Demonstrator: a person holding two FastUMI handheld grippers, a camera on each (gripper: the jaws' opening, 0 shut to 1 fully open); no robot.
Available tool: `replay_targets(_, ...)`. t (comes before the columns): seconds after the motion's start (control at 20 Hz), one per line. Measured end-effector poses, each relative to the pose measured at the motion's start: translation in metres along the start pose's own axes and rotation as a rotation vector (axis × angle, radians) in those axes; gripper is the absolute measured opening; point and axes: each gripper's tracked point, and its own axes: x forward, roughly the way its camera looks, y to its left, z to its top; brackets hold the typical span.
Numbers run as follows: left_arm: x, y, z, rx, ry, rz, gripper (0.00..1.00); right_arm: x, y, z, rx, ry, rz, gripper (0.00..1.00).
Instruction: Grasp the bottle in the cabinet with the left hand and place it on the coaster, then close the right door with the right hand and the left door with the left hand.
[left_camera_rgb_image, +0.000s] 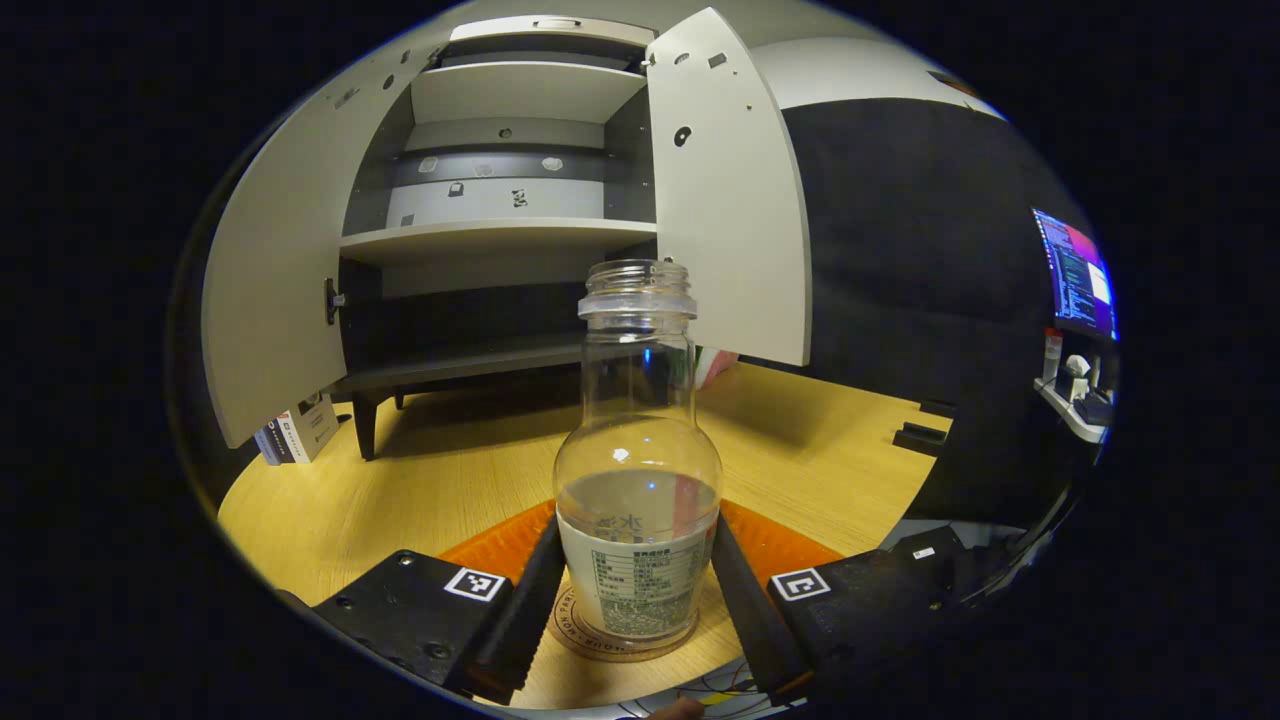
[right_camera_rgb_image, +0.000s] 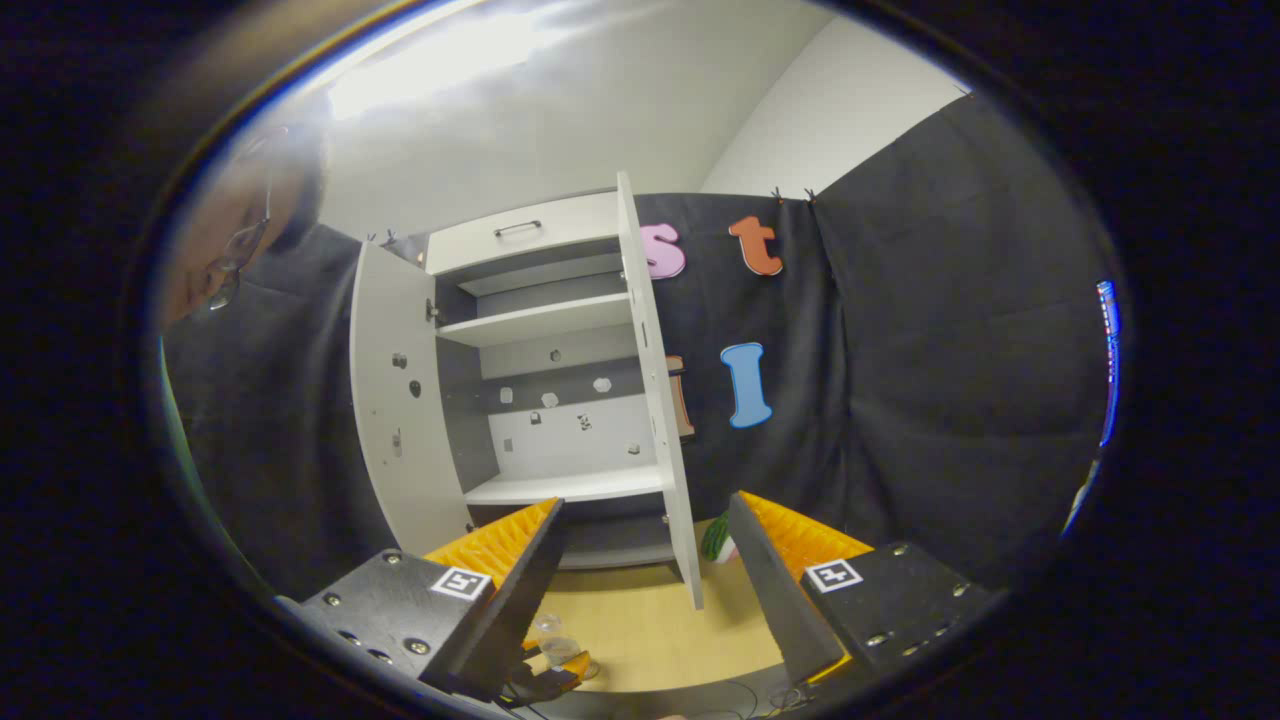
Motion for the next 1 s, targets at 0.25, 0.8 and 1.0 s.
replay_targets(0.25, 0.0, 0.007, -0.004, 0.026, 0.034, -0.016, 0.85, 0.009, 0.004, 0.0, 0.0, -0.009, 0.021, 0.99)
replay_targets(0.8, -0.039, 0.012, 0.085, 0.062, 0.028, -0.197, 0.92, 0.069, -0.082, -0.013, -0.072, -0.007, -0.158, 0.98)
replay_targets(1.0, -0.059, 0.025, 0.142, 0.044, -0.017, -0.218, 0.96, 0.127, -0.125, 0.007, -0.11, -0.014, -0.196, 0.98)
